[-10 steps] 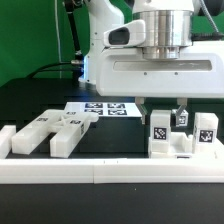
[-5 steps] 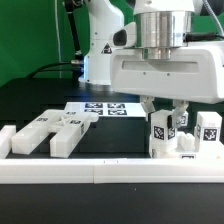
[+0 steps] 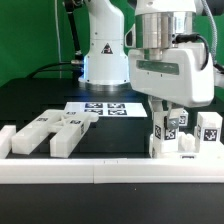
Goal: Assemble chair
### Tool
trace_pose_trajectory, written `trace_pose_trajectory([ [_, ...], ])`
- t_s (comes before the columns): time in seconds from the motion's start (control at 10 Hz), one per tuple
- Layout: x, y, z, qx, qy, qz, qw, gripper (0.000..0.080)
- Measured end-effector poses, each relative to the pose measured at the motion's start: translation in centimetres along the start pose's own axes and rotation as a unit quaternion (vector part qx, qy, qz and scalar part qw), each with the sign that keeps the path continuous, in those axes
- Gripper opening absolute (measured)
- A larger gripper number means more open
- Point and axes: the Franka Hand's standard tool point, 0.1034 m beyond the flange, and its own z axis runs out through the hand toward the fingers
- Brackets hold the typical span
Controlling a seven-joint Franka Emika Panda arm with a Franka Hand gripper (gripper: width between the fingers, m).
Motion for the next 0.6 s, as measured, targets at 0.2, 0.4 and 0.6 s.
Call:
trace_pose_trajectory([
  [0.2, -0.03, 0.00, 0.00, 0.001, -0.002, 0.044, 0.999, 0.0290],
  [0.4, -0.03, 0.00, 0.01, 0.001, -0.003, 0.051, 0.999, 0.0290],
  [0.6, -0.02, -0.04, -0.13, 0.000, -0.003, -0.016, 1.000, 0.0536],
])
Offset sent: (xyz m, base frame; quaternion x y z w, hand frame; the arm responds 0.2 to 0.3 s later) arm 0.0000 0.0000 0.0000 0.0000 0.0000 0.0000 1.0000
